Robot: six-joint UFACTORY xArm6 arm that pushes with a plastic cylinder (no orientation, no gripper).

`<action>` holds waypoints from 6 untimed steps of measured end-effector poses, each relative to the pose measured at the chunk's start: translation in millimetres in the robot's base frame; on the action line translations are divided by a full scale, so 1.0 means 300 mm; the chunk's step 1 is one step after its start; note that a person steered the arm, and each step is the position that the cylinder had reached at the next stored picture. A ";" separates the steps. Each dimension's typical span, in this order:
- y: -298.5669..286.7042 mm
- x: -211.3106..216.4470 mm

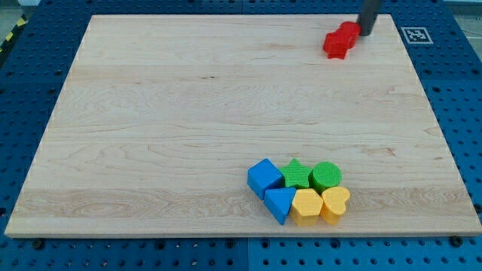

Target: Separate the red star from red circle

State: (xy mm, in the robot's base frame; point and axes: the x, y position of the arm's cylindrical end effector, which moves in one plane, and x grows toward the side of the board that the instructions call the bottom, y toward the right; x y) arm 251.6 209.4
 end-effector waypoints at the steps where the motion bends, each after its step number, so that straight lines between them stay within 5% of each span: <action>1: -0.095 0.092; 3: -0.227 0.292; 6: -0.269 0.189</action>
